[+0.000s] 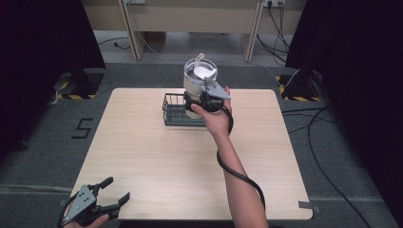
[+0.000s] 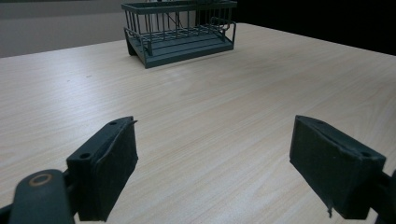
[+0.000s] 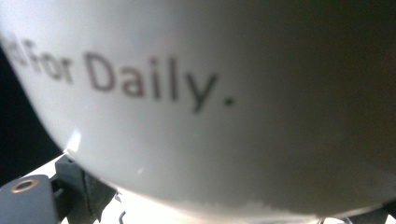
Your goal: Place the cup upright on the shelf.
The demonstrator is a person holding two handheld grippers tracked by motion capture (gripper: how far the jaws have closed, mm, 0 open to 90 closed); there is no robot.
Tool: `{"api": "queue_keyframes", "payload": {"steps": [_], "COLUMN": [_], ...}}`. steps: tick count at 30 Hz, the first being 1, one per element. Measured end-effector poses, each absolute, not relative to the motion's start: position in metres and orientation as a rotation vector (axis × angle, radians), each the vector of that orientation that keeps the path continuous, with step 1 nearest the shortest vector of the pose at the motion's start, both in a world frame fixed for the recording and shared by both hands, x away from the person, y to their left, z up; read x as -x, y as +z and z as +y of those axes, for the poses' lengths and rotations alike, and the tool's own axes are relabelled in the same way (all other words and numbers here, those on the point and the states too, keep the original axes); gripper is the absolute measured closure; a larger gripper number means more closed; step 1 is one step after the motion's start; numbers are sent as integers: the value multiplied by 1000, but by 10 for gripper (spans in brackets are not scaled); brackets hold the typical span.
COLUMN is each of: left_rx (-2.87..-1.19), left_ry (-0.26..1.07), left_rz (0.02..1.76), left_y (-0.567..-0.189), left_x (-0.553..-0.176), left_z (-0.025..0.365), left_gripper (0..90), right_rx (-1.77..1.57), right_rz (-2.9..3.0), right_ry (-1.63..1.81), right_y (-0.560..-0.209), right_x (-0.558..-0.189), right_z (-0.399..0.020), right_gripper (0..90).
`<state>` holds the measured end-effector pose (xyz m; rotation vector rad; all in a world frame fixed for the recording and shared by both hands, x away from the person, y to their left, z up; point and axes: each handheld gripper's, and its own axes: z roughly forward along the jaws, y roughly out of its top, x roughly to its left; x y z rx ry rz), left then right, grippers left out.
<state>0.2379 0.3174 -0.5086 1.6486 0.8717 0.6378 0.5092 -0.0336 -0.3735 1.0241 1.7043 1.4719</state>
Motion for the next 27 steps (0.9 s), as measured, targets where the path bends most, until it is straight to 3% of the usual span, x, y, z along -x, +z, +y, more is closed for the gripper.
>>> {"api": "queue_keyframes", "payload": {"steps": [15,27], "left_rx": [-1647,-1642], "left_ry": [636,632], "left_rz": [874,872], "left_y": [-509,-509], "left_x": [-238,-238], "left_z": [318,318], "left_gripper": [144,144], "right_rx": [-1065,-1104], "right_rz": [1674,1703], "right_ry": [1437,1375], "right_y": [-362,-377], "right_x": [-540,-567], "right_z": [-33,-21], "right_gripper": [99,98]}}
